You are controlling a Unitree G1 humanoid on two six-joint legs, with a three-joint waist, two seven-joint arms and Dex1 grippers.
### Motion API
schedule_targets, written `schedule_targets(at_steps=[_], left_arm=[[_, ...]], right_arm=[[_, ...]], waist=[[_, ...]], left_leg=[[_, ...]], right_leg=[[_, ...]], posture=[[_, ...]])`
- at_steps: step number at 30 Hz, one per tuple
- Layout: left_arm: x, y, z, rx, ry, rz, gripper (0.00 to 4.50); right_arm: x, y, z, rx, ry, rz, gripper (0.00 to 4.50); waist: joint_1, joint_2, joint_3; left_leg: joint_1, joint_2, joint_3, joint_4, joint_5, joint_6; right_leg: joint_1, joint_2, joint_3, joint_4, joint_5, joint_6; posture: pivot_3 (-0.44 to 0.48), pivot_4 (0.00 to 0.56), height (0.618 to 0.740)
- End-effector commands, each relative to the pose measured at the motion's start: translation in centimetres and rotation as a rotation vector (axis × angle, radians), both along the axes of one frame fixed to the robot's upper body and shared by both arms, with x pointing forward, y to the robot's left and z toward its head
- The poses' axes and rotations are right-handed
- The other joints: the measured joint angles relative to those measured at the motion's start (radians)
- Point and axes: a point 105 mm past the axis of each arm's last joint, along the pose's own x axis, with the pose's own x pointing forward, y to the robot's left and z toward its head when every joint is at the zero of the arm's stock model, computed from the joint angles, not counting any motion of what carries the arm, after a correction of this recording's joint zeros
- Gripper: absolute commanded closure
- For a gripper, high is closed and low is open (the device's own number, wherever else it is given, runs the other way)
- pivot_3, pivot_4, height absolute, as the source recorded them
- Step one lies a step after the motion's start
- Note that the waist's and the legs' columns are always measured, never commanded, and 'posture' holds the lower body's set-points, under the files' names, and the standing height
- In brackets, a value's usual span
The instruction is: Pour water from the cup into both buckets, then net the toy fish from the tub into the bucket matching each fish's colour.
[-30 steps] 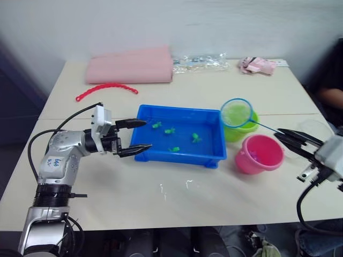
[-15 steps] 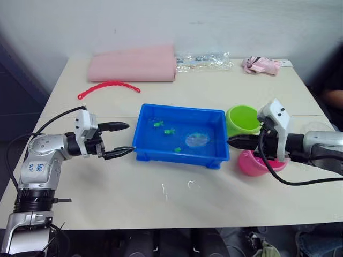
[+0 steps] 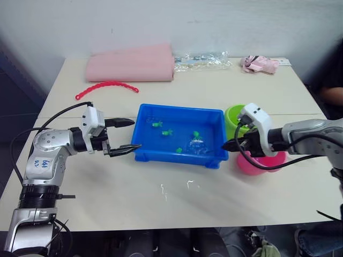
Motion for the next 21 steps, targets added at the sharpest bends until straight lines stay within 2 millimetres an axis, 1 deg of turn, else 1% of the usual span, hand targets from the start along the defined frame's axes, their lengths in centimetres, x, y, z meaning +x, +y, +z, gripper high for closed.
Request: schedule_targets(at_steps=[1,4,6,8,12,14,17,19,21], left_arm=[[0.0,-0.4,1.0,0.000,-0.049,-0.012,0.04],[-0.1,-0.5,1.0,-0.008,-0.045,-0.010,0.04],[0.0,-0.4,1.1,-0.037,-0.042,0.009,0.04],[-0.1,-0.5,1.1,-0.050,-0.038,0.015,0.04],[-0.2,-0.6,0.9,-0.045,-0.030,0.013,0.04],[0.0,-0.6,0.9,-0.040,-0.031,0.014,0.04],[0.3,-0.6,1.0,-0.036,-0.033,0.016,0.04],[0.4,-0.7,1.1,-0.036,-0.035,0.012,0.04],[0.5,-0.9,1.1,-0.037,-0.034,-0.001,0.04]], right_arm=[[1.4,-0.3,0.6,-0.009,-0.157,-0.041,4.50],[1.9,-0.5,0.4,-0.001,-0.235,-0.074,4.50],[2.0,-0.7,0.1,0.038,-0.268,-0.108,4.50],[2.0,-0.6,0.0,0.082,-0.327,-0.110,4.50],[1.4,-0.4,-0.4,0.177,-0.384,-0.128,4.50],[0.7,-0.3,-0.4,0.231,-0.415,-0.106,4.50],[-0.1,-0.8,-0.6,0.291,-0.441,-0.124,4.50],[-0.7,-0.8,0.0,0.303,-0.522,-0.090,4.50],[-1.0,-1.3,0.4,0.305,-0.574,-0.108,4.50]], waist=[[0.001,0.000,0.000],[0.002,0.000,0.000],[0.003,0.000,0.000],[0.004,-0.001,0.000],[0.003,-0.001,0.000],[0.003,-0.001,0.000],[0.003,-0.001,0.000],[0.005,-0.001,0.000],[0.004,-0.001,0.000]], left_leg=[[-0.001,0.000,0.000,0.000,0.000,0.000],[-0.005,0.000,0.001,0.001,0.000,0.000],[-0.010,0.000,0.001,0.003,0.001,0.001],[-0.010,-0.001,0.002,0.003,0.001,0.001],[-0.011,-0.001,0.002,0.002,0.001,0.001],[-0.010,-0.001,0.002,0.002,0.002,0.001],[-0.010,-0.001,0.002,0.002,0.002,0.001],[-0.010,-0.001,0.002,0.002,0.002,0.001],[-0.010,-0.001,0.002,0.002,0.002,0.001]], right_leg=[[-0.001,0.000,0.000,0.000,0.000,0.000],[-0.005,0.000,0.000,0.001,0.001,0.001],[-0.010,0.001,0.001,0.002,0.001,0.002],[-0.010,0.001,0.001,0.003,0.001,0.002],[-0.011,0.001,0.001,0.002,0.001,0.002],[-0.011,0.001,0.001,0.003,0.001,0.003],[-0.011,0.001,0.001,0.003,0.001,0.003],[-0.011,0.001,0.002,0.003,0.001,0.003],[-0.011,0.001,0.002,0.003,0.002,0.003]], posture=[[0.000,0.150,0.740],[0.000,0.150,0.740],[0.000,0.150,0.740],[0.000,0.150,0.740],[0.000,0.150,0.740],[0.000,0.150,0.740],[0.000,0.150,0.740],[0.000,0.150,0.740],[0.000,0.150,0.740]])
